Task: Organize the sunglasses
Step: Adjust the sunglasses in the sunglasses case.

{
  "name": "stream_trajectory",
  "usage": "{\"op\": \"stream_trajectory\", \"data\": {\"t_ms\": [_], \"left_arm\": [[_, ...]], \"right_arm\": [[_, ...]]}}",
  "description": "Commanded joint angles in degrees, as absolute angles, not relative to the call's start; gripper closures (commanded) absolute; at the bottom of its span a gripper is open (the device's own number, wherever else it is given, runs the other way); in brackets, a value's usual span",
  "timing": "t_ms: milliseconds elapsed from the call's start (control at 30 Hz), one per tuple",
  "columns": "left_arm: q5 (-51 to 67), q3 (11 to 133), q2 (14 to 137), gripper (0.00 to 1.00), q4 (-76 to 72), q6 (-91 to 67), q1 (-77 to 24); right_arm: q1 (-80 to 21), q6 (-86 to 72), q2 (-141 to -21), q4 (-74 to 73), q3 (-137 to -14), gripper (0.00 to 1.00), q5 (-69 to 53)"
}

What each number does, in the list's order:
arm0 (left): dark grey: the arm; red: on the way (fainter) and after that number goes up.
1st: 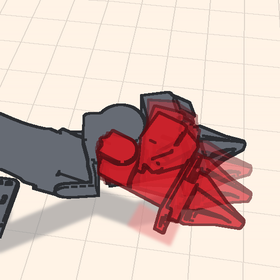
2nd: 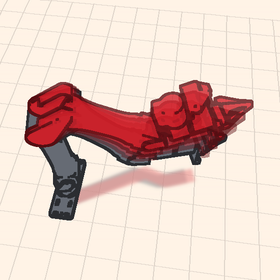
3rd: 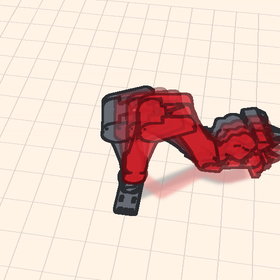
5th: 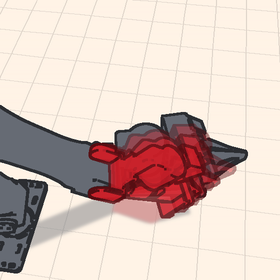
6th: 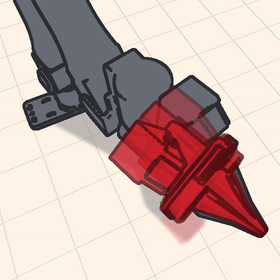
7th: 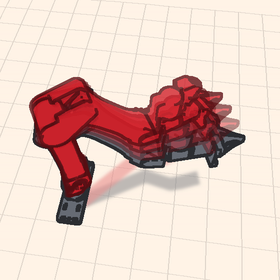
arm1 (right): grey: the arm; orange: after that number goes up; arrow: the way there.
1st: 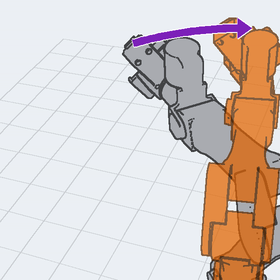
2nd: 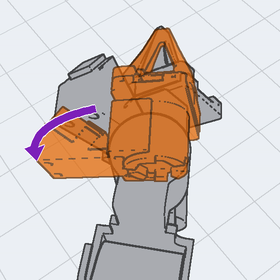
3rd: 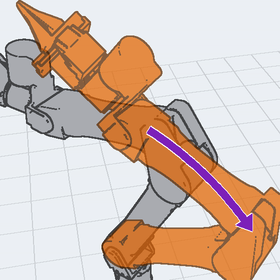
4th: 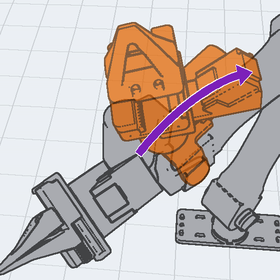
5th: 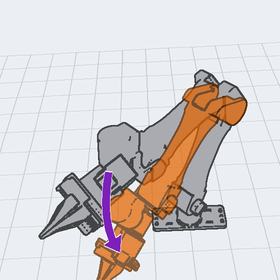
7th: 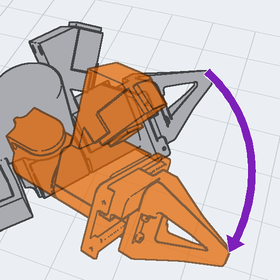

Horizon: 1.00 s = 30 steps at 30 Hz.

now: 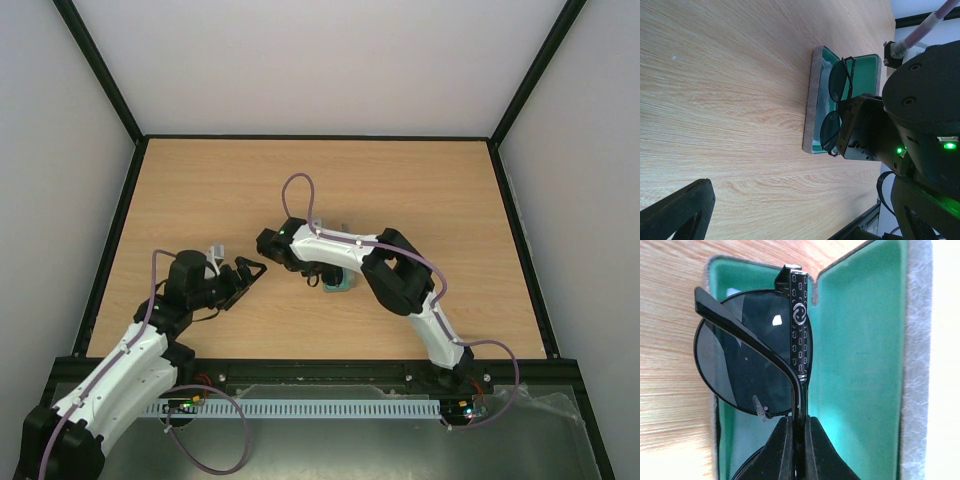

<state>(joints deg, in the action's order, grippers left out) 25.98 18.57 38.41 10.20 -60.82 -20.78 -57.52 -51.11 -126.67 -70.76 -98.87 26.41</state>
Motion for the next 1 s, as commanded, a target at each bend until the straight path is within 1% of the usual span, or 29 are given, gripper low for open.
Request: {"op": "stream_trajectory", "data": {"t_ms": [0, 133, 400, 967], "left_arm": [[27.9, 17.7, 38.2, 0.01, 10.0, -59.5, -20.3], [28.4, 17.7, 38.5, 0.01, 9.9, -59.0, -19.9], [29.0, 17.3, 38.5, 0.01, 9.8, -58.4, -19.2], [31.1, 16.3, 39.5, 0.01, 8.8, -57.0, -16.9]], "right_arm": [[-57.6, -53.9, -126.5, -73.7, -98.9, 0.98, 31.9], [-57.5, -53.4, -128.0, -73.8, -99.7, 0.99, 32.5], [-57.0, -54.4, -129.2, -73.9, -97.2, 0.99, 34.4], [-57.1, -53.1, -134.9, -73.8, -101.1, 0.99, 33.7]]}}
